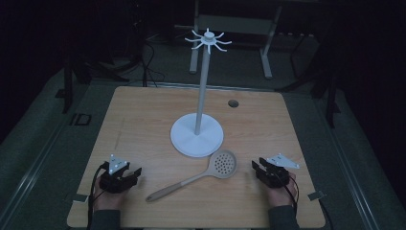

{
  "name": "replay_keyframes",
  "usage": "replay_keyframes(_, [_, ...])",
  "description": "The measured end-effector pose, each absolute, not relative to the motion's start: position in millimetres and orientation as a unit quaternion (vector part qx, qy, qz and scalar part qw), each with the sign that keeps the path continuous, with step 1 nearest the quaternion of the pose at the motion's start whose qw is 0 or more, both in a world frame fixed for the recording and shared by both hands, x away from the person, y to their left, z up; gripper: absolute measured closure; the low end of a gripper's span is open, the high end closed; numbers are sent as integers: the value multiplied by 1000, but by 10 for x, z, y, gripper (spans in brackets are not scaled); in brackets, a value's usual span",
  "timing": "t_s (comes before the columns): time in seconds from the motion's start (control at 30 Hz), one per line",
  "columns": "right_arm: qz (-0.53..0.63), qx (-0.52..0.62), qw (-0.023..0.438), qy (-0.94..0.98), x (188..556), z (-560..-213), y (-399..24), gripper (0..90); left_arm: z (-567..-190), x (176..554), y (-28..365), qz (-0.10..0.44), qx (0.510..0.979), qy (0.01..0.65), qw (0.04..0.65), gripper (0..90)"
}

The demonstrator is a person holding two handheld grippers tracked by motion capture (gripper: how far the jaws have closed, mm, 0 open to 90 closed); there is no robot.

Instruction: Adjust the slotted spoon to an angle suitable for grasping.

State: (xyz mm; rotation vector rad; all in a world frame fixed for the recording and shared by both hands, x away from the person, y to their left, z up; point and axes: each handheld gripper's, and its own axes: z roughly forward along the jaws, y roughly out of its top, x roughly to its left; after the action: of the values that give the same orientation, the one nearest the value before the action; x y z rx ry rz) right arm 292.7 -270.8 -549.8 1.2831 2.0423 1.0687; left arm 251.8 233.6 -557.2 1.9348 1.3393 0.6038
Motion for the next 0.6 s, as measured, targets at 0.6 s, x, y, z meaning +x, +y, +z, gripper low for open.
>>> replay_keyframes(0.6, [397,415,239,783,2951,-5268,-2418,895,-5578,2545,2303,236,747,515,347,474])
